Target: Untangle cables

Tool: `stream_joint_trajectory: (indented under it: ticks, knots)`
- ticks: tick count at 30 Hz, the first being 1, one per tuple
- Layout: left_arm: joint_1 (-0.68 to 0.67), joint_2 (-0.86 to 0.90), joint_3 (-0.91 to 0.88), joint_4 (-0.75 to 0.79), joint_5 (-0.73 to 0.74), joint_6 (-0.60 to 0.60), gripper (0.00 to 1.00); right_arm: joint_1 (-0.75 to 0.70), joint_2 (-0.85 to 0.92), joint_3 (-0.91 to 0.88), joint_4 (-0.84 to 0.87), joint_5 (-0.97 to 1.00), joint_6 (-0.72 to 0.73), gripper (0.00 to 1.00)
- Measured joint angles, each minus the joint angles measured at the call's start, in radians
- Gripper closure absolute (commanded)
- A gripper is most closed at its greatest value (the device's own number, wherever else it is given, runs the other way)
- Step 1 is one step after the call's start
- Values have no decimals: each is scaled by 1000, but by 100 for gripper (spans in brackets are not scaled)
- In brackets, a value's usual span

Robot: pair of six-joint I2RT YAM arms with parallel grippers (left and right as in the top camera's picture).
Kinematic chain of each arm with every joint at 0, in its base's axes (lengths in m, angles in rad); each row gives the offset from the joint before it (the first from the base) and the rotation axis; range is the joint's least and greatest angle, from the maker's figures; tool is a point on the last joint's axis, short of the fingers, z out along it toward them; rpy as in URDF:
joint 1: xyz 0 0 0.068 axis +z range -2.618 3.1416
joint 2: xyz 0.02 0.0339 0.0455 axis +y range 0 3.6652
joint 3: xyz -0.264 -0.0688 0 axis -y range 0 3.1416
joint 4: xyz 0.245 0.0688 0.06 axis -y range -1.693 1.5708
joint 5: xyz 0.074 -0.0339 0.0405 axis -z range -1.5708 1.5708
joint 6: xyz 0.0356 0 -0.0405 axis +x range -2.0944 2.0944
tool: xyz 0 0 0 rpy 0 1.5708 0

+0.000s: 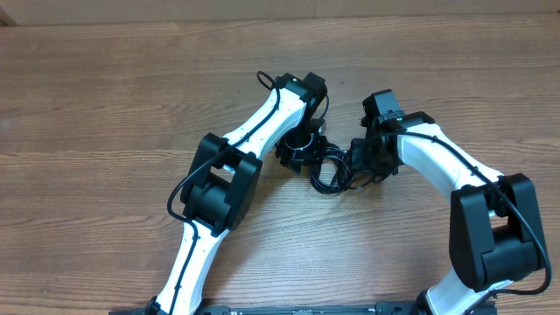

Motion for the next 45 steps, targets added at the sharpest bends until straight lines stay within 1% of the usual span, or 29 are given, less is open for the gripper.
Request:
stream_joint_trajectory:
  ticks: [1, 2, 4, 5, 6, 9, 12, 15, 19, 22, 24, 31, 34, 36, 40, 42, 45]
  knots:
    - [0, 0, 0, 1, -4, 0, 68, 2, 0, -4, 4, 8, 3, 81]
    - [0, 0, 0, 4, -5, 1, 80, 3, 0, -5, 6, 13, 2, 85]
    - [-1, 0, 0, 10, -18, -2, 93, 5, 0, -8, 20, 25, 3, 91]
    - [-1, 0, 0, 11, -29, -6, 96, 4, 0, -10, 24, 28, 2, 94]
    - [-1, 0, 0, 11, -36, -8, 96, 5, 0, -10, 26, 33, 2, 96]
    - [-2, 0, 8, -11, -71, -12, 96, 10, 0, -10, 30, 53, 1, 96]
    - [-5, 0, 13, -68, -134, -11, 96, 12, 0, -10, 29, 60, 0, 96]
    - [-6, 0, 13, -111, -188, -11, 96, 24, 0, -10, 26, 29, 0, 96]
    - [-2, 0, 13, -141, -238, -10, 93, 33, 0, -10, 27, -8, 1, 96]
    - [11, 0, 13, -145, -261, -10, 92, 34, 0, -10, 37, -11, 1, 96]
    - [29, 0, 13, -153, -275, -10, 96, 34, 0, -10, 38, 7, 4, 96]
    - [93, 0, 13, -183, -274, -11, 96, 45, 0, -8, 46, 27, 34, 96]
    - [130, -5, 6, -214, -348, -10, 95, 13, 0, -2, -1, 151, 41, 96]
    - [174, -32, -4, -190, -369, -10, 96, -21, 5, 23, -53, 205, 46, 96]
    - [231, -160, -12, -142, -387, -10, 96, -40, 9, 141, -165, 197, 43, 96]
    - [236, -262, -12, -123, -383, -10, 96, -45, 9, 221, -211, 142, 18, 93]
    - [228, -424, -9, -114, -375, -9, 96, -50, 9, 334, -272, -29, -69, 75]
